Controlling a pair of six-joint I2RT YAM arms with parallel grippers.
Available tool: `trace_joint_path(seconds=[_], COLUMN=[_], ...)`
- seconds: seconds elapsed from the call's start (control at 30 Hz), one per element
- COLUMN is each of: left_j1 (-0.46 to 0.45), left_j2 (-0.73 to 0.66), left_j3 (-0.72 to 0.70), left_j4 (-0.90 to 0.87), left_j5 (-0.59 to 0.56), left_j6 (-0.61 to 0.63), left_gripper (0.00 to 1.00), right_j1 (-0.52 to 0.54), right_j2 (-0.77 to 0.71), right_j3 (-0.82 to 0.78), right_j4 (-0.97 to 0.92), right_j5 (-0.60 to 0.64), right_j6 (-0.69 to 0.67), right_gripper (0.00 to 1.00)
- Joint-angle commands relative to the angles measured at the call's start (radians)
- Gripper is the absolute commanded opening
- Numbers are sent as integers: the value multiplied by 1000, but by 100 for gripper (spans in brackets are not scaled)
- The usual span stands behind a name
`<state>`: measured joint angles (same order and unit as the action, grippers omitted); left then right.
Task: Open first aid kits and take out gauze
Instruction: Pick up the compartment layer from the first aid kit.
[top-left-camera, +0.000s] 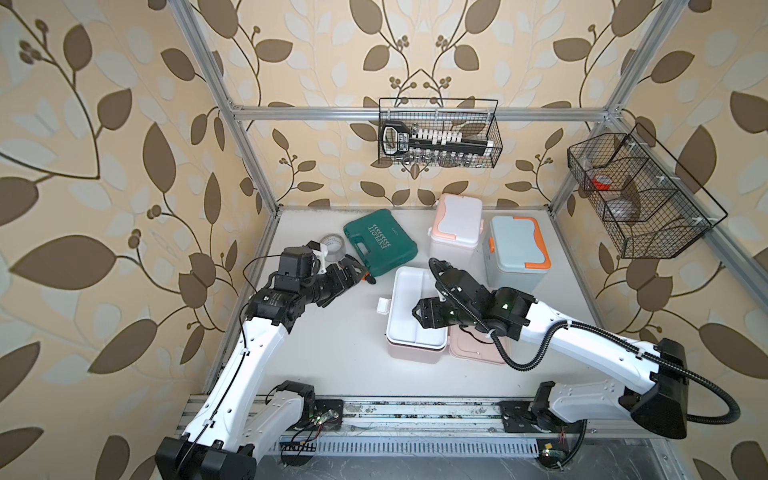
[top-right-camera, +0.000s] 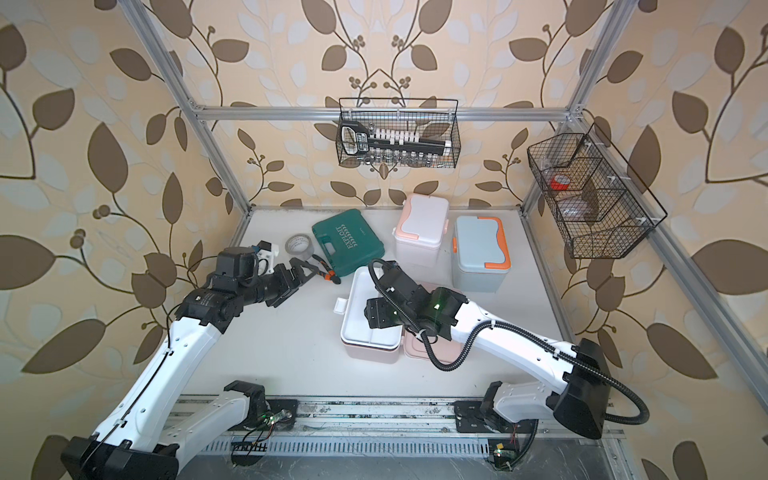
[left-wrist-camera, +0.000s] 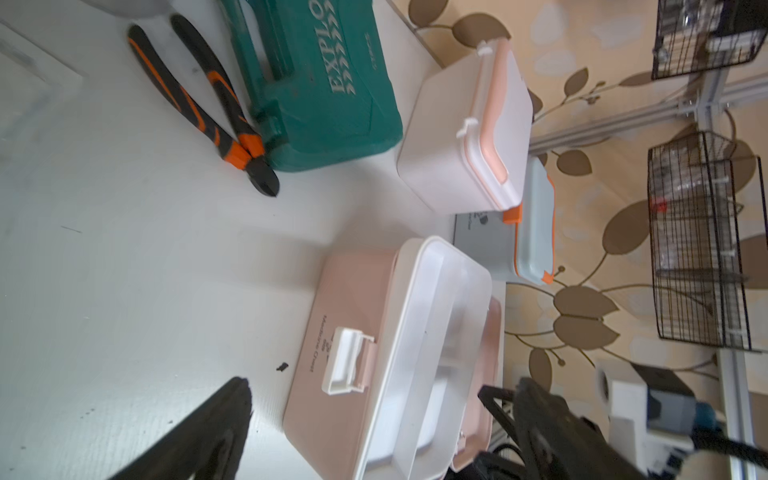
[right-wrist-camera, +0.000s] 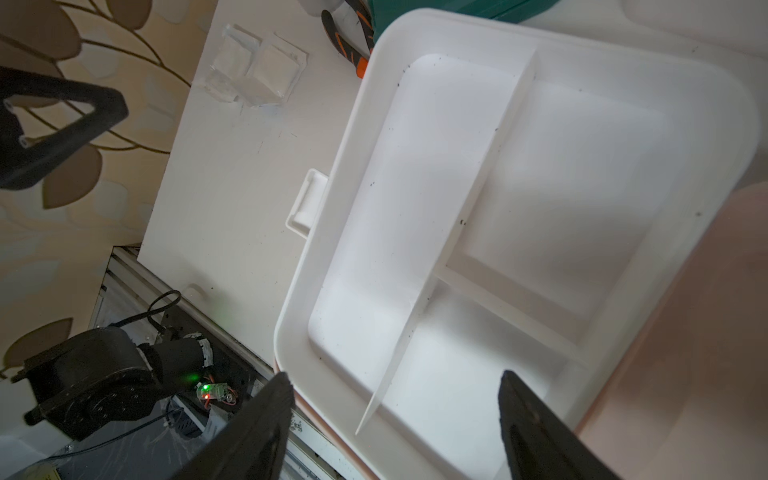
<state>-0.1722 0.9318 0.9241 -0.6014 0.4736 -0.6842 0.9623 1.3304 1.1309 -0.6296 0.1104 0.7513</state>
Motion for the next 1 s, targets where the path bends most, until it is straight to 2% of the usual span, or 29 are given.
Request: trace_joint_path(seconds=[0.0, 0.1, 0.27, 0.6, 0.97], left_j1=[-54, -106, -168, -226, -263], left_j2=[-59, -100, -141, -151, -173], left_j3=[-66, -128, -201, -279, -298], left_j4=[7, 55, 117, 186, 253], left_j5=[43, 51, 61, 78, 57], left_j6=[0, -33, -43, -74, -127], left_gripper=[99, 99, 99, 99, 99], right_j1=[28, 33, 32, 33, 33], right_j2=[47, 106, 185, 291, 427], right_j3=[40, 66, 107, 164, 296], right_j4=[-29, -47, -71, -120, -211], right_j5=[85, 90, 99, 141, 230], right_j6=[92, 124, 145, 188, 99], right_gripper=[70, 59, 47, 36, 19])
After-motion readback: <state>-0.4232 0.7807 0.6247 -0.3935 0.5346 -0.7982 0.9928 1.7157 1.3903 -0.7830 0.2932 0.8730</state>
